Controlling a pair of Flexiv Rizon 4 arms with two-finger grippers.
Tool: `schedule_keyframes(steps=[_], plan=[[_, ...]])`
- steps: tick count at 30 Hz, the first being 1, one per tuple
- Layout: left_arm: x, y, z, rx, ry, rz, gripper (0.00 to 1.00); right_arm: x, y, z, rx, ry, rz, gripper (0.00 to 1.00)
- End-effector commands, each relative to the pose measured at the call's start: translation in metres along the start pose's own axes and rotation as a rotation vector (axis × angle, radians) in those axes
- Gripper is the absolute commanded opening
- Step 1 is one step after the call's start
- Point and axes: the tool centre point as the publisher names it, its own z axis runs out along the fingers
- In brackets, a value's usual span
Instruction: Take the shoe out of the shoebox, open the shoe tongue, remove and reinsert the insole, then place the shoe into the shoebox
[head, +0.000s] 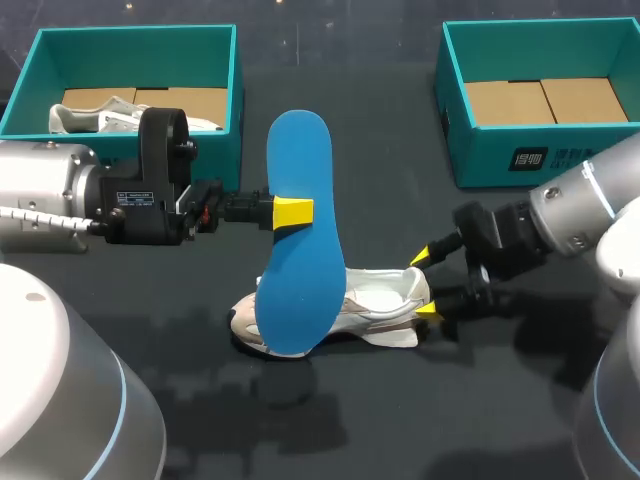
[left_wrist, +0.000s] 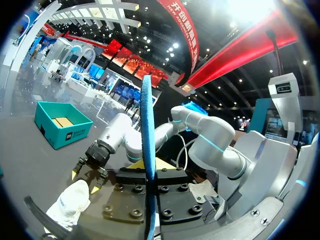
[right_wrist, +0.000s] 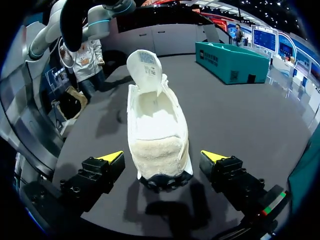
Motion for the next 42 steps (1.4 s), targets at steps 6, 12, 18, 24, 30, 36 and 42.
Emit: schedule_keyframes(steps=[6, 12, 18, 24, 30, 36, 42], plan=[[0.000, 0.001, 0.001, 0.002, 0.000, 0.000, 0.00, 0.002, 0.003, -0.002, 0.102, -0.003, 0.002, 1.00], [0.000, 0.001, 0.001, 0.002, 0.000, 0.000, 0.00, 0.002, 0.014, -0.004, 0.196, -0.038, -0.020, 1.00], [0.000, 0.001, 0.001, 0.002, 0.000, 0.000, 0.00, 0.005, 0.027, -0.006, 0.359, -0.047, 0.027, 1.00], [0.000, 0.001, 0.001, 0.002, 0.000, 0.000, 0.00, 0.007, 0.032, -0.007, 0.499, -0.051, 0.110, 1.00], [0.000, 0.001, 0.001, 0.002, 0.000, 0.000, 0.00, 0.007, 0.032, -0.007, 0.499, -0.051, 0.110, 1.00], [0.000, 0.001, 0.001, 0.002, 0.000, 0.000, 0.00, 0.010, 0.048, -0.001, 0.584, -0.078, 0.100, 1.00], [0.000, 0.001, 0.001, 0.002, 0.000, 0.000, 0.00, 0.010, 0.054, 0.000, 0.655, -0.077, 0.104, 1.00]])
